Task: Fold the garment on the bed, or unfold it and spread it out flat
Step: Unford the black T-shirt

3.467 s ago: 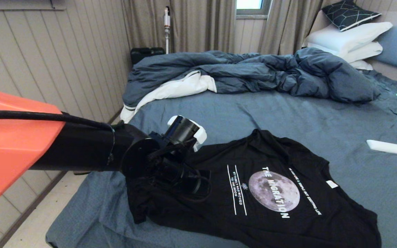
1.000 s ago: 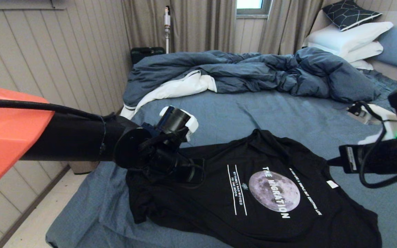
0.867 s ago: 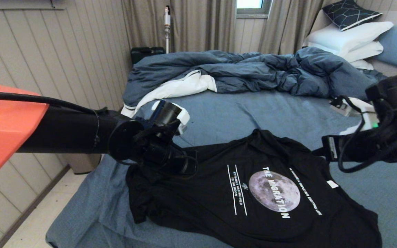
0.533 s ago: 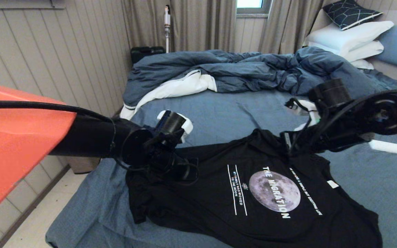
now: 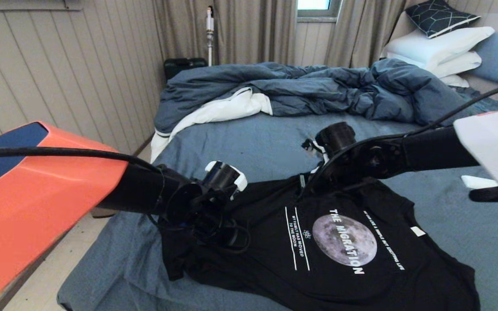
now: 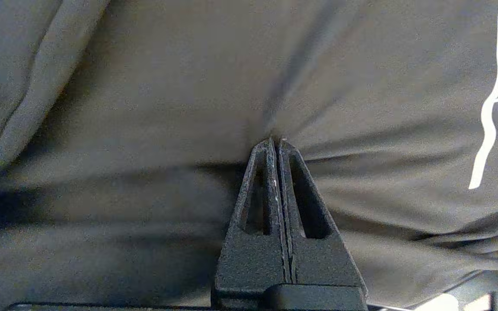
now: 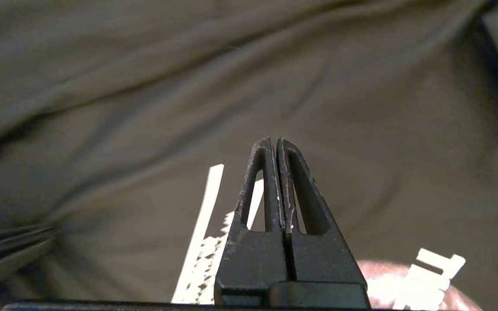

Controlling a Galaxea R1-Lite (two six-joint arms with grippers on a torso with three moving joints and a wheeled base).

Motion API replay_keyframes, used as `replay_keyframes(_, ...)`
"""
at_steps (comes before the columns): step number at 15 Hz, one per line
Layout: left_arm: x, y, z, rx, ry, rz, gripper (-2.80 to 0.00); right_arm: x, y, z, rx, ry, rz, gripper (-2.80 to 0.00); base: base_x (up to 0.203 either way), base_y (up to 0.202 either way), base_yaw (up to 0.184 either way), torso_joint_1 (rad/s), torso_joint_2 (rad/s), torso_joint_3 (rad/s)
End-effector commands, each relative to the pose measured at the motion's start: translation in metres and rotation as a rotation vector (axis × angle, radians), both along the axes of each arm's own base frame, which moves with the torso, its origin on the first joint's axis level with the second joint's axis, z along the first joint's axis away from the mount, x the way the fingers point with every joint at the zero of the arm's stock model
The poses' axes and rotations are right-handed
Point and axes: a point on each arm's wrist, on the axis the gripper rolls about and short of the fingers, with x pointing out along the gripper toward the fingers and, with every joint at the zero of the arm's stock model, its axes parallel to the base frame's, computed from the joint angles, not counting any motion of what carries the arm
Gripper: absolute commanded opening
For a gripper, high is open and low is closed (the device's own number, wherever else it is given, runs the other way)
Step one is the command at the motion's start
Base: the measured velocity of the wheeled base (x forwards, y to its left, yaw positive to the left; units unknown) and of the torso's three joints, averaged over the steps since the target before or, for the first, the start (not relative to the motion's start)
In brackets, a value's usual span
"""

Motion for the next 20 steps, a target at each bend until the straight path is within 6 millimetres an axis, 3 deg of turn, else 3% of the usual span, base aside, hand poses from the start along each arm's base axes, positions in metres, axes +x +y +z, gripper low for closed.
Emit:
replay_keyframes(1, -0.006, 0.005, 0.005, 0.007, -0.001, 0.006, -2.80, 0.007, 0.005, -0.017, -0.011, 0.034, 0.004, -2.80, 0.000, 0.000, 0.000, 0.000, 0.00, 0.000)
replay_keyframes(7, -0.017, 0.017, 0.017, 0.051, -0.042, 0.039, -2.80, 0.016, 0.007, -0.030, -0.020, 0.049, 0.006, -2.80, 0.000, 0.000, 0.000, 0.000, 0.00, 0.000)
replay_keyframes(10, -0.022, 0.022, 0.013, 0.067, -0.031, 0.044, -2.80, 0.022, 0.009, -0.043, -0.027, 0.072, 0.007, -2.80, 0.000, 0.000, 0.000, 0.000, 0.00, 0.000)
replay_keyframes(17, -0.043, 0.050, 0.016, 0.077, -0.025, 0.071, -2.80, 0.024, 0.010, -0.043, -0.027, 0.069, 0.006, -2.80, 0.000, 0.000, 0.000, 0.000, 0.00, 0.000)
replay_keyframes(20, -0.055, 0.060, 0.008, 0.112, 0.000, 0.076, -2.80, 0.024, 0.009, -0.043, -0.026, 0.068, 0.005, -2.80, 0.000, 0.000, 0.000, 0.000, 0.00, 0.000)
